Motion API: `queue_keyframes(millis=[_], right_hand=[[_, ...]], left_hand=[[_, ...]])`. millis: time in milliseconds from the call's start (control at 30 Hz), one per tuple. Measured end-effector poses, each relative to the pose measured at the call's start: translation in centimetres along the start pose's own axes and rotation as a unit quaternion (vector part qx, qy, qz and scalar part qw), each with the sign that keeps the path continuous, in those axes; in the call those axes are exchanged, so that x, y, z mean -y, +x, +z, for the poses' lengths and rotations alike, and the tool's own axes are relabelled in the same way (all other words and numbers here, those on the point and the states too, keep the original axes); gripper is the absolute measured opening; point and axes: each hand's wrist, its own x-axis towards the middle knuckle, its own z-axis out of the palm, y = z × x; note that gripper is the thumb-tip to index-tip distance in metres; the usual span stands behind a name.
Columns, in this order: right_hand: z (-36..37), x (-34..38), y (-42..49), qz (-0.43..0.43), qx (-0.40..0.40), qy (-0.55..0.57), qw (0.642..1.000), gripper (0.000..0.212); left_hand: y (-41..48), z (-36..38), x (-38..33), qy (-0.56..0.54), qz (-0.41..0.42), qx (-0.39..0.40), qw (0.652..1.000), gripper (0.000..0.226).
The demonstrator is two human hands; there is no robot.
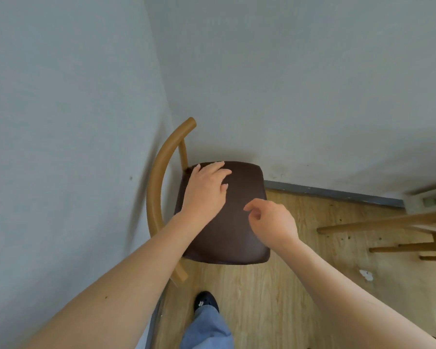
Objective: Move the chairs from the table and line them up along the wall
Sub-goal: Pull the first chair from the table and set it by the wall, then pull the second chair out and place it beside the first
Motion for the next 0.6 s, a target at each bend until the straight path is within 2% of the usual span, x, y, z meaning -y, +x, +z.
queue_keyframes(millis=[233, 400, 600], right_hand=[[-3.7, -6.4, -6.8, 0.016, -0.105, 0.025, 0.994, 0.026], [-5.5, -12.7, -15.0, 0.031, -0.164, 0.053, 0.985, 0.024], [-6.1, -20.8, -26.7, 0.058, -0.197, 0.079, 0.975, 0.022]], left_hand=[[-4.7, -0.2, -8.2, 0.023, 0.045, 0.065, 0.997, 0.038], [-11.6, 0.7, -16.6, 0.015, 0.076, 0.09, 0.993, 0.037], [-20.6, 2.9, -26.4, 0.02, 0.126, 0.113, 0.985, 0.038]])
